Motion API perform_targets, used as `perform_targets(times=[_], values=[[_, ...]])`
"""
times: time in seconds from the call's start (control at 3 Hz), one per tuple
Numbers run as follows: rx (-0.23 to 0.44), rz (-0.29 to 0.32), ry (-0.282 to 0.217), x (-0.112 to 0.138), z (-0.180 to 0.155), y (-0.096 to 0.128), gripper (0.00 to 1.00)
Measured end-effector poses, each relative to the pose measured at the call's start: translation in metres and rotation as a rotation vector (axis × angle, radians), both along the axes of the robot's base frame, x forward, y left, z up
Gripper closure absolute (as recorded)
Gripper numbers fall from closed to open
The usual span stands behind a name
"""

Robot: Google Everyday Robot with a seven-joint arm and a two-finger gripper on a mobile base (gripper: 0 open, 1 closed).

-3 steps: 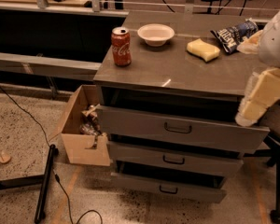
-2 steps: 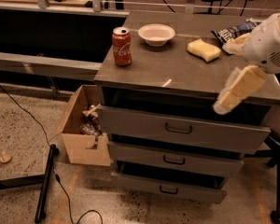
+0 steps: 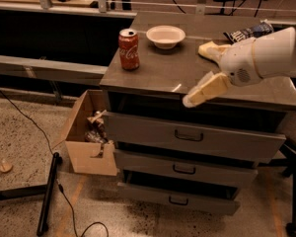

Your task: Place coke can into paper bowl

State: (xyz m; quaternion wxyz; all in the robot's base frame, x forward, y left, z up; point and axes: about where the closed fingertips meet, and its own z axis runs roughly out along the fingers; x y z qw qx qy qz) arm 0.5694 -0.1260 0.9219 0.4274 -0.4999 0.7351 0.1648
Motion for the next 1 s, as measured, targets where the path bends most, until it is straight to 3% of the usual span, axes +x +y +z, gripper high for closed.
perform_targets(times=[0.33,0.67,1.0], values=[[0.069,-0.096,-0.028,0.046,-0.003,0.021,0.00],[0.148,-0.165,0.002,0.086,-0.003,0.036,0.00],[0.175,-0.179,-0.002,0.095,0.013,0.040,0.00]])
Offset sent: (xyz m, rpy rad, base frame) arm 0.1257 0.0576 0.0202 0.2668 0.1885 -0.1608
